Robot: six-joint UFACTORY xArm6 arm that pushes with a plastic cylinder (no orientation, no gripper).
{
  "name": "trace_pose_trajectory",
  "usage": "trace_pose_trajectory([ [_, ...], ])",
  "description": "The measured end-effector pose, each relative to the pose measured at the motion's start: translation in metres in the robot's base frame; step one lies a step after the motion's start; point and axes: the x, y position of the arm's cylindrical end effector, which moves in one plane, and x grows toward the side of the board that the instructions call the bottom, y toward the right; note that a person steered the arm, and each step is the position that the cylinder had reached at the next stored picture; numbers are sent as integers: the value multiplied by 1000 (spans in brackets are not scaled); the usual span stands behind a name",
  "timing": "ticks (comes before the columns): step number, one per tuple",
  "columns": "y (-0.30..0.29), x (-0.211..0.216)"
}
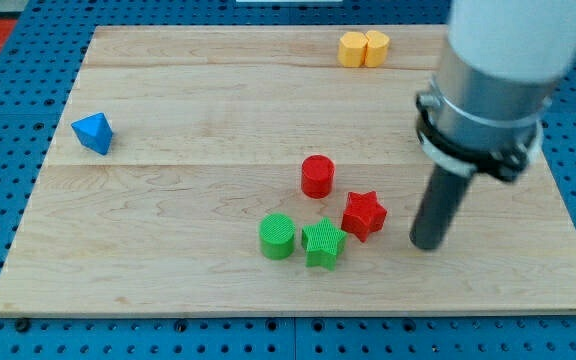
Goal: Move the blue cube to the right of the blue triangle
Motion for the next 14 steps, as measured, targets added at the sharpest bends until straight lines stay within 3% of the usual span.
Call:
trace_pose_trajectory([
  [1,-37,2],
  [3,-62,-74],
  [4,-11,-72],
  [5,109,-106],
  [6,153,-158],
  [7,59,-192],
  [8,-45,-179],
  [10,112,-177],
  [12,-38,-170],
  [13,-23,-172],
  [14,39,-145],
])
